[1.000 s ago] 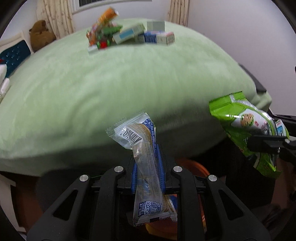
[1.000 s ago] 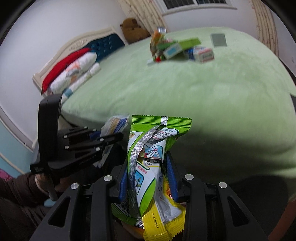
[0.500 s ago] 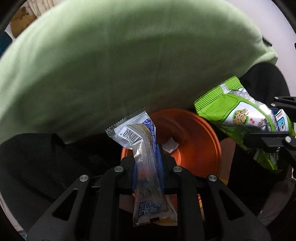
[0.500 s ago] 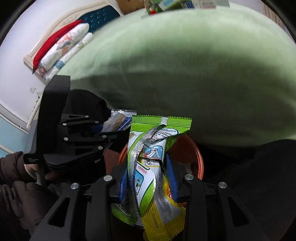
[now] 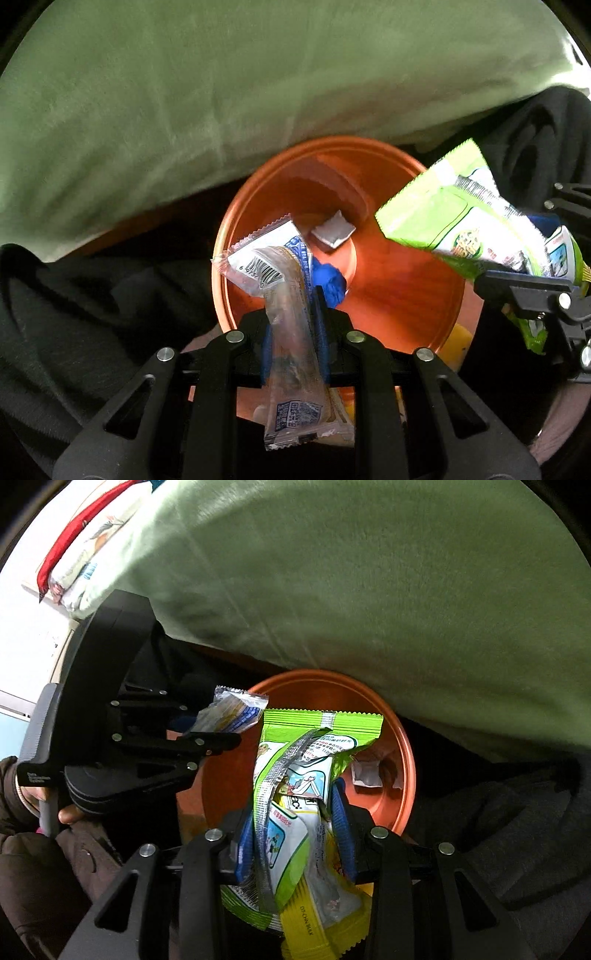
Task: Collect trash
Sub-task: 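Carry wrapper and green bag to the orange bucket and open both tools, then grasp the green medicine box with the right tool, then grasp the blue medicine box with the left tool while the right tool carries the green box to the bucket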
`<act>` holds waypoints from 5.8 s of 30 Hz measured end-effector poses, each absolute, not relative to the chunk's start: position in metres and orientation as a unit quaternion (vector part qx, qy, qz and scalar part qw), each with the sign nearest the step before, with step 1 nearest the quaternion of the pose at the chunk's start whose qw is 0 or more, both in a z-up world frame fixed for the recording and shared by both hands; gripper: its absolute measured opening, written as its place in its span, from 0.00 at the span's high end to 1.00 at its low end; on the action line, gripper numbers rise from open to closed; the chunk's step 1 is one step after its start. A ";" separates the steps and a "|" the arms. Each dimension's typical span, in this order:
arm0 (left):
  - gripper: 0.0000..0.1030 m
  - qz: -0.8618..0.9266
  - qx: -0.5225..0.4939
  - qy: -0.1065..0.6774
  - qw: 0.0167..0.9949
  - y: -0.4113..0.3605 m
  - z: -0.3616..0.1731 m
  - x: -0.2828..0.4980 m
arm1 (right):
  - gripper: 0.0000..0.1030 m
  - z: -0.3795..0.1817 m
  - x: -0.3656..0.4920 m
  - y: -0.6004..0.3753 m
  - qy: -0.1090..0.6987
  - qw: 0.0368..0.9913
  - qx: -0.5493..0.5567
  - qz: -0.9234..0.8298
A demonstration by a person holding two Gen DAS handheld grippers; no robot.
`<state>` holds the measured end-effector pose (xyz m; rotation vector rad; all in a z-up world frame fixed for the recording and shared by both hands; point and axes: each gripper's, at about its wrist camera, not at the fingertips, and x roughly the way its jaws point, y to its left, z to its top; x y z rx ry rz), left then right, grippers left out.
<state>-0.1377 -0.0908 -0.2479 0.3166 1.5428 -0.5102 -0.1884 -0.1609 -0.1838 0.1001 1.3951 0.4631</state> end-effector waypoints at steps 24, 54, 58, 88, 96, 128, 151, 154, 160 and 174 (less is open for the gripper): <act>0.37 -0.250 0.101 0.564 0.781 -0.053 -0.147 -0.135 | 0.44 -0.047 -0.171 -0.212 0.491 0.834 0.057 0.244; 0.28 -0.222 0.070 0.421 0.877 -0.048 -0.069 -0.072 | 0.36 -0.022 0.228 -0.269 0.492 0.808 0.291 0.141; 0.28 -0.225 0.081 0.416 0.877 -0.051 -0.070 -0.070 | 0.36 -0.030 0.245 -0.261 0.496 0.794 0.313 0.162; 0.25 -0.241 -0.010 0.444 0.863 -0.059 -0.046 -0.016 | 0.66 0.072 0.106 -0.311 0.357 0.875 0.252 0.208; 0.25 -0.186 -0.070 0.465 0.862 -0.115 -0.027 0.068 | 0.66 0.063 -0.020 -0.344 0.339 0.903 0.195 0.176; 0.44 -0.106 -0.069 0.503 0.855 -0.203 -0.043 0.147 | 0.66 0.021 -0.113 -0.338 0.309 0.928 0.144 0.153; 0.45 -0.194 0.041 0.385 0.901 -0.090 -0.010 -0.051 | 0.66 0.037 -0.185 -0.240 0.266 0.941 0.022 0.206; 0.45 -0.199 0.044 0.387 0.899 -0.081 -0.012 -0.068 | 0.66 0.039 -0.198 -0.232 0.257 0.941 0.019 0.219; 0.45 -0.205 0.048 0.387 0.898 -0.066 -0.017 -0.100 | 0.66 0.035 -0.216 -0.223 0.264 0.934 0.019 0.240; 0.45 -0.224 0.075 0.434 0.870 -0.038 -0.058 -0.158 | 0.66 -0.015 -0.230 -0.219 0.362 0.902 0.039 0.232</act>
